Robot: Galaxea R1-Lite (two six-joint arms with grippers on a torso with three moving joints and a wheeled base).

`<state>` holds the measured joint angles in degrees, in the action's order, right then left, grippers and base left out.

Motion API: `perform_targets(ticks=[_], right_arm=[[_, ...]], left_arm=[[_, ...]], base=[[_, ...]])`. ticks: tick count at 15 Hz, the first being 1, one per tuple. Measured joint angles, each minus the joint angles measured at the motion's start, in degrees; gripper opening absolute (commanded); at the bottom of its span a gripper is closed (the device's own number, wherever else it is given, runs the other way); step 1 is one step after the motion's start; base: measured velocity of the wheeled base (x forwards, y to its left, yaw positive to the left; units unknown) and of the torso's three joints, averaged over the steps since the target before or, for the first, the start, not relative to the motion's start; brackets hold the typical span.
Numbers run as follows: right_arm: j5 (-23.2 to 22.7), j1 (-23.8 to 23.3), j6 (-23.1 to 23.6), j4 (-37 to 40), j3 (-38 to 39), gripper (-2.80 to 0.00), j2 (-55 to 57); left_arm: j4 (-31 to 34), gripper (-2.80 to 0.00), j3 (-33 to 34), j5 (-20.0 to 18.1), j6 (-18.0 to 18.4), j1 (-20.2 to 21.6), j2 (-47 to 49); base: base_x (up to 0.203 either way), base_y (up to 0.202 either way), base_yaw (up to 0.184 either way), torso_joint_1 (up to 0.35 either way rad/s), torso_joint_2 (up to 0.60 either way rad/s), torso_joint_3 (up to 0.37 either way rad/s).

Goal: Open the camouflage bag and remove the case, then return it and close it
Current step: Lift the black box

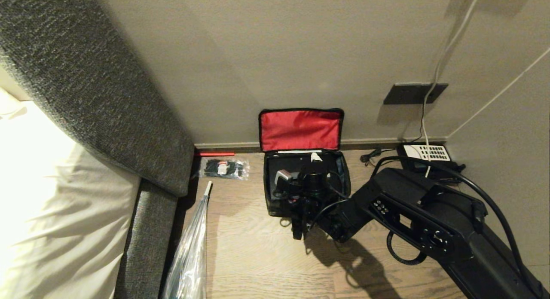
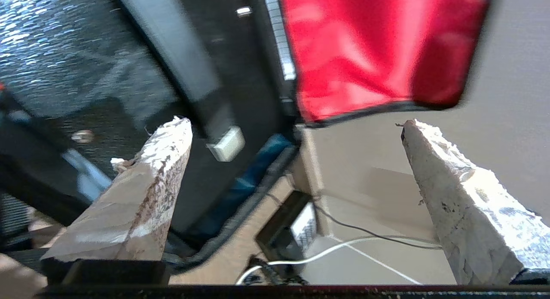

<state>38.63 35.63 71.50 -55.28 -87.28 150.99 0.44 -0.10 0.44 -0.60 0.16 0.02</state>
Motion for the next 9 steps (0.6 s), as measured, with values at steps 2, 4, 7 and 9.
perform_targets(ticks=[2,4,7,9], right_arm=[[0.00,-0.01,0.00,-0.04,-0.11,0.00,0.17],[0.00,-0.05,-0.02,-0.02,-0.22,0.00,0.20],[0.06,-0.07,0.06,0.02,-0.32,0.00,0.17],[0.09,-0.09,0.06,-0.11,-0.32,0.00,0.00]], left_arm=[[0.00,-2.80,0.00,-0.02,0.02,0.00,0.00],[-0.04,-2.80,0.02,-0.03,0.00,0.00,0.00],[-0.09,-2.80,0.02,-0.06,0.04,0.00,0.00],[-0.04,-2.80,0.02,-0.06,0.08,0.00,0.00]], base=[[0.000,0.000,0.000,0.000,0.00,-0.186],[0.000,0.000,0.000,0.002,0.00,-0.192],[0.000,0.000,0.000,0.001,0.01,-0.198],[0.000,0.000,0.000,0.001,0.01,-0.160]])
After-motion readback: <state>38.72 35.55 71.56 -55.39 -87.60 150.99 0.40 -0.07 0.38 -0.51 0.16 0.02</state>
